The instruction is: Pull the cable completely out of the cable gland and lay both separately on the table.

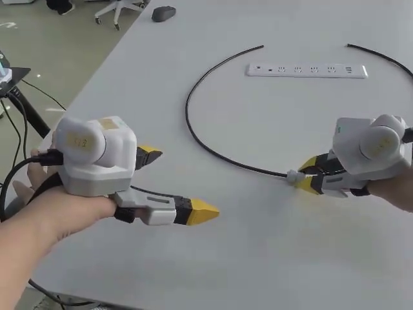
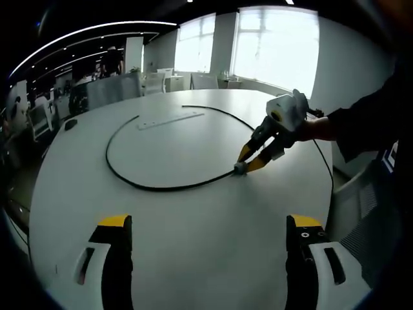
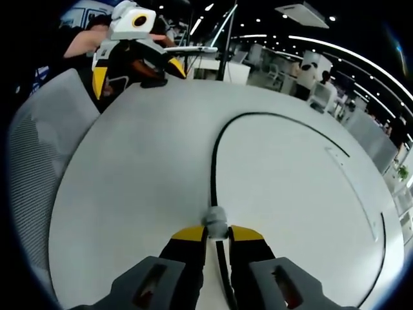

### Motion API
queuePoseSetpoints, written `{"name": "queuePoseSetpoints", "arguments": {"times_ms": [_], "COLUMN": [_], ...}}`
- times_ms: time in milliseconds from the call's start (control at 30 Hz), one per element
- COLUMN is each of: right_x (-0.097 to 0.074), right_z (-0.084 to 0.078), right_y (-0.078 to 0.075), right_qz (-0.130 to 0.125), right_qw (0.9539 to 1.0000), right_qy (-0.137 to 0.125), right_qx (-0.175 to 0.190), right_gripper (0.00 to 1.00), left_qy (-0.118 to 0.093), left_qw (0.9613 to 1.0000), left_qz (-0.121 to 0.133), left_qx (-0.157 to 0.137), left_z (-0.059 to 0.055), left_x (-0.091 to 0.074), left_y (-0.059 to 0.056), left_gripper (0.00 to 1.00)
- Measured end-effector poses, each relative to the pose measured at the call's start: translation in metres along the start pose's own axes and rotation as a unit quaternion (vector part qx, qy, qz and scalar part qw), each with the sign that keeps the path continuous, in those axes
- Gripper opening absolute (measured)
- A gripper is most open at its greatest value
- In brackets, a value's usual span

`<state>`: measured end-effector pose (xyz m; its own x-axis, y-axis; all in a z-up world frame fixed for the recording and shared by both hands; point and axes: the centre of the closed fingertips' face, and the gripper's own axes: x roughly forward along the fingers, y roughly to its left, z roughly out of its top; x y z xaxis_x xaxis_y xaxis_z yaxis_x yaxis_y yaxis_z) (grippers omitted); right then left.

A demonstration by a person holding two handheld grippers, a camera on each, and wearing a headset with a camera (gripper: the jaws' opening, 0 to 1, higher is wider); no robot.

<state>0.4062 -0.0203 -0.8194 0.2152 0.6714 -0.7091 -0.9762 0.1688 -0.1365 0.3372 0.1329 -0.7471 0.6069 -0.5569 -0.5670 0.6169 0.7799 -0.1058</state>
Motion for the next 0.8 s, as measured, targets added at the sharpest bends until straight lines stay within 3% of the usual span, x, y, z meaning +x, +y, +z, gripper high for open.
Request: {"name": "queuePoseSetpoints", "arguments": {"times_ms": [333, 467, 567, 800], "right_x": [-0.001, -0.006, -0.015, -0.049], "right_z": [-0.001, 0.002, 0.012, 0.056], "right_y": [-0.002, 0.005, 0.013, 0.040], "right_qz": [0.002, 0.003, 0.006, -0.006], "right_qw": [0.9999, 1.0000, 1.0000, 0.9965], "right_qy": [-0.001, 0.004, -0.006, -0.058], "right_qx": [0.017, 0.005, -0.003, -0.061], "right_gripper": [0.08, 0.08, 0.08, 0.07], "left_qy": [-0.010, -0.025, -0.041, -0.065], "left_qw": [0.9999, 0.9993, 0.9985, 0.9951], "left_qz": [-0.005, -0.015, -0.019, -0.065], "left_qx": [0.003, -0.024, -0.031, -0.037], "left_z": [0.006, 0.012, 0.021, 0.042], "left_x": [0.001, -0.002, -0.005, -0.006], "left_y": [-0.002, -0.004, -0.005, -0.029], "left_gripper": [0.99, 0.99, 0.99, 0.99]}}
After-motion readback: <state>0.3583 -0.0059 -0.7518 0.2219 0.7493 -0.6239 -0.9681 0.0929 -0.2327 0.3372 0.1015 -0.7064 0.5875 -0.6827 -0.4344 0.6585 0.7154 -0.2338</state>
